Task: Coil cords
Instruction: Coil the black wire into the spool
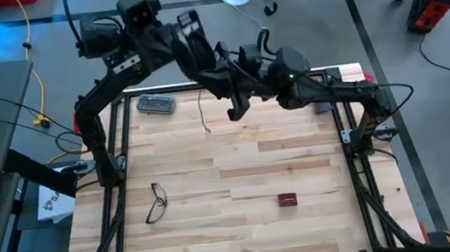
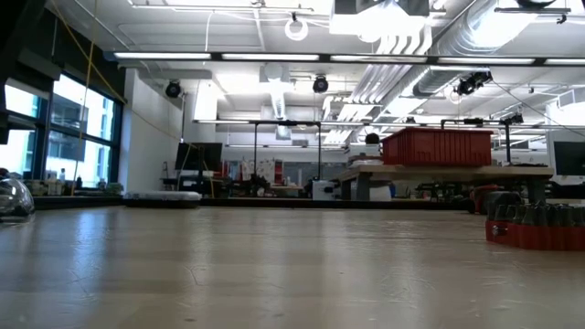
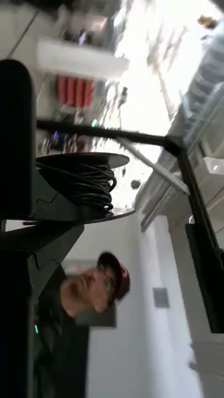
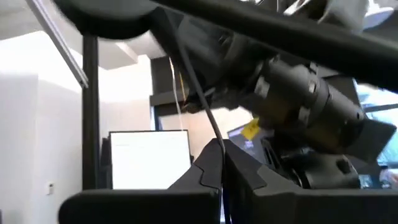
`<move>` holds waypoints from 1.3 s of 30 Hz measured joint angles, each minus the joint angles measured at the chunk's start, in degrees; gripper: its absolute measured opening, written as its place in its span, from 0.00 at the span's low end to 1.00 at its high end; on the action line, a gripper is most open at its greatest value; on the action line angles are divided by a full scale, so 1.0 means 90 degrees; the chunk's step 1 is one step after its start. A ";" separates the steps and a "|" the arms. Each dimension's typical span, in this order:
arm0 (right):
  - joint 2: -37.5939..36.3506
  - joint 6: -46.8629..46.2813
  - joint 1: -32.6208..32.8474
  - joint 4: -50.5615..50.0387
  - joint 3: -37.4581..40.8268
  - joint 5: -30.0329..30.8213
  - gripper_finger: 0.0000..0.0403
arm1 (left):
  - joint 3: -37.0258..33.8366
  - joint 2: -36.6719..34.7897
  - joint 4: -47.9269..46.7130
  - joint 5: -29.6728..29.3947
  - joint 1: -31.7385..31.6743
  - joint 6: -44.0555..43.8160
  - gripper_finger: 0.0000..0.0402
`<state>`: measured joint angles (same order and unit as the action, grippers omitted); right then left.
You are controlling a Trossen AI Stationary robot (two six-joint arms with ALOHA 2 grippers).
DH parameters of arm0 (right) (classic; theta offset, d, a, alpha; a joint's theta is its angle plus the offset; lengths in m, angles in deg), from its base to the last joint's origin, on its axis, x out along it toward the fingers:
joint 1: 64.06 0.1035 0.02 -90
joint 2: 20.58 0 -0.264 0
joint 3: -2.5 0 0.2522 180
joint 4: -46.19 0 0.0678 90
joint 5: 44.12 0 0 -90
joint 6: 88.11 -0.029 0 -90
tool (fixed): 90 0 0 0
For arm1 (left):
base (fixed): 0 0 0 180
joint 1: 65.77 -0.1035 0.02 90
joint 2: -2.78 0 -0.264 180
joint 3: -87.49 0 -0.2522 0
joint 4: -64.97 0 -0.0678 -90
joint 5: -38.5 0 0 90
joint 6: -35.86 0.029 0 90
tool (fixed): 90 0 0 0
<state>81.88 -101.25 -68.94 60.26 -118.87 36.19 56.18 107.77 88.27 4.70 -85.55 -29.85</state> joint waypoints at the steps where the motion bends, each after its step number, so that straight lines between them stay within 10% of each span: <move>1: -0.0002 -0.0028 -0.0006 -0.0065 0.0000 -0.0002 0.00 | 0.0006 -0.0002 -0.0037 -0.0022 -0.0064 0.0204 0.00; 14: -0.0046 -0.0366 0.0018 -0.0788 0.0012 -0.0378 0.00 | 0.0012 -0.0076 -0.0243 -0.0566 -0.0747 0.1761 0.00; 25: -0.0459 0.0435 -0.0006 -0.1959 0.0012 0.0336 0.01 | 0.0017 -0.0703 -0.2359 -0.0327 -0.1391 0.2299 0.00; 39: -0.0503 0.1353 -0.0129 -0.2850 0.0012 0.0741 0.38 | 0.0015 -0.1836 -0.6364 -0.1240 -0.1214 0.4160 0.00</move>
<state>77.35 -89.07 -70.10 34.61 -118.76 42.85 56.32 91.25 30.99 -6.45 -96.48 7.59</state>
